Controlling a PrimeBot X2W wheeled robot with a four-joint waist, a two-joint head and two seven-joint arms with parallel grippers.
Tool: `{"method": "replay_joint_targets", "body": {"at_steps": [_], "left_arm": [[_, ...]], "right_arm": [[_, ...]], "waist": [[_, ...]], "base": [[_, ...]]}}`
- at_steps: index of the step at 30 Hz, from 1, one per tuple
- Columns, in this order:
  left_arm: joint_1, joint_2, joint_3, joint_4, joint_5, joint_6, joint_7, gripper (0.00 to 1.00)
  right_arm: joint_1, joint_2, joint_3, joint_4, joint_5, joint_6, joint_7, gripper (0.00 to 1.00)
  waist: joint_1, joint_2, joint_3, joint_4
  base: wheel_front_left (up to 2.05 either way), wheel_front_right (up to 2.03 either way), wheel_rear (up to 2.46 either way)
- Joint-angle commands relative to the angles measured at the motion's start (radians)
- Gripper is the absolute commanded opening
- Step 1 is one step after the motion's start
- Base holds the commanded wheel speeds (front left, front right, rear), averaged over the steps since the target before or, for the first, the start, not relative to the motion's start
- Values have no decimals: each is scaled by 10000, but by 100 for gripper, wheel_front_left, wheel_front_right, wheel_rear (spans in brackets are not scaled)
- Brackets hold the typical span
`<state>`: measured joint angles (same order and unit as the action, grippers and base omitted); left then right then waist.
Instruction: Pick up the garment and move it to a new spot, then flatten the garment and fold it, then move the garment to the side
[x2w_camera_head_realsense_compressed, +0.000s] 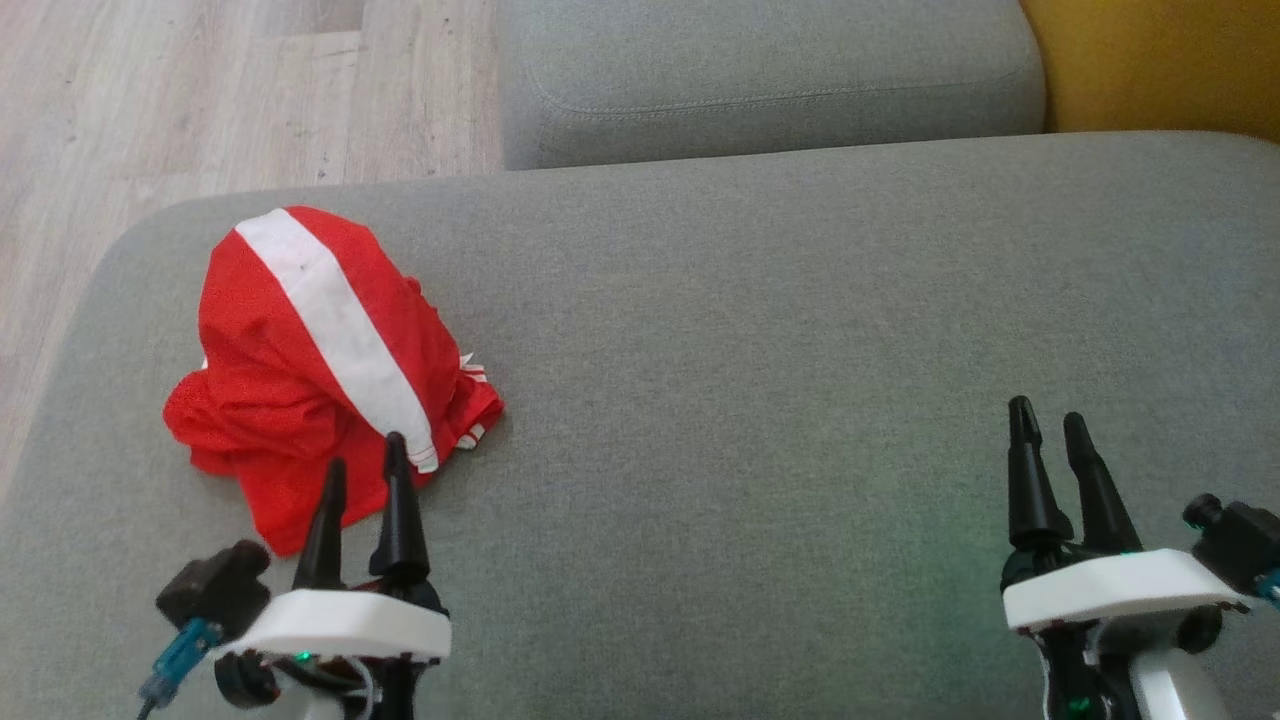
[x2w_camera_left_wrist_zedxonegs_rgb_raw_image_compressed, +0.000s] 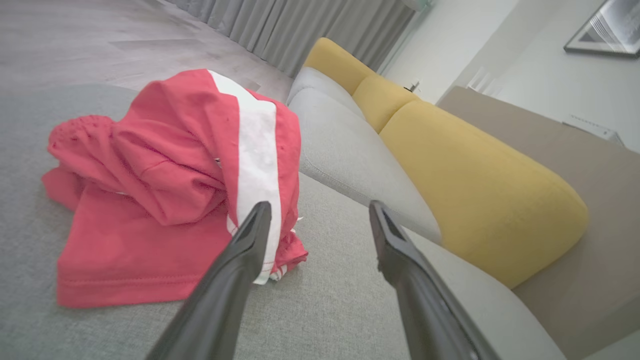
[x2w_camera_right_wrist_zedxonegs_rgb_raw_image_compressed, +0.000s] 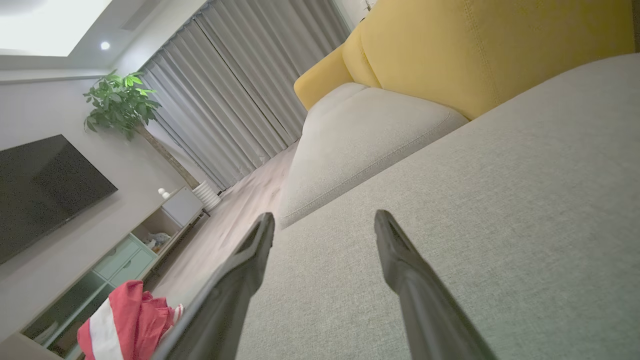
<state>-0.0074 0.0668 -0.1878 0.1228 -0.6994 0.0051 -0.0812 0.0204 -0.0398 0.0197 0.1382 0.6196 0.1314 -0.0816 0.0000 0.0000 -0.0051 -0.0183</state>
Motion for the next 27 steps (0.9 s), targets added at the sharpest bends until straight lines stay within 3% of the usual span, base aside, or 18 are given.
{"method": "replay_joint_targets", "body": {"at_steps": [1, 27], "left_arm": [[-580, 225, -16, -328, 389, 129, -146, 100], [-1788, 1598, -3258, 744, 4029, 2041, -918, 100]], "right_arm": [[-507, -60, 191, -475, -431, -4, -154, 100], [-487, -81, 832, -775, -5013, -6, -920, 100]], "waist": [[0, 0, -2, -8], [0, 0, -68, -37]], "base": [[0, 0, 0], [0, 0, 0]]}}
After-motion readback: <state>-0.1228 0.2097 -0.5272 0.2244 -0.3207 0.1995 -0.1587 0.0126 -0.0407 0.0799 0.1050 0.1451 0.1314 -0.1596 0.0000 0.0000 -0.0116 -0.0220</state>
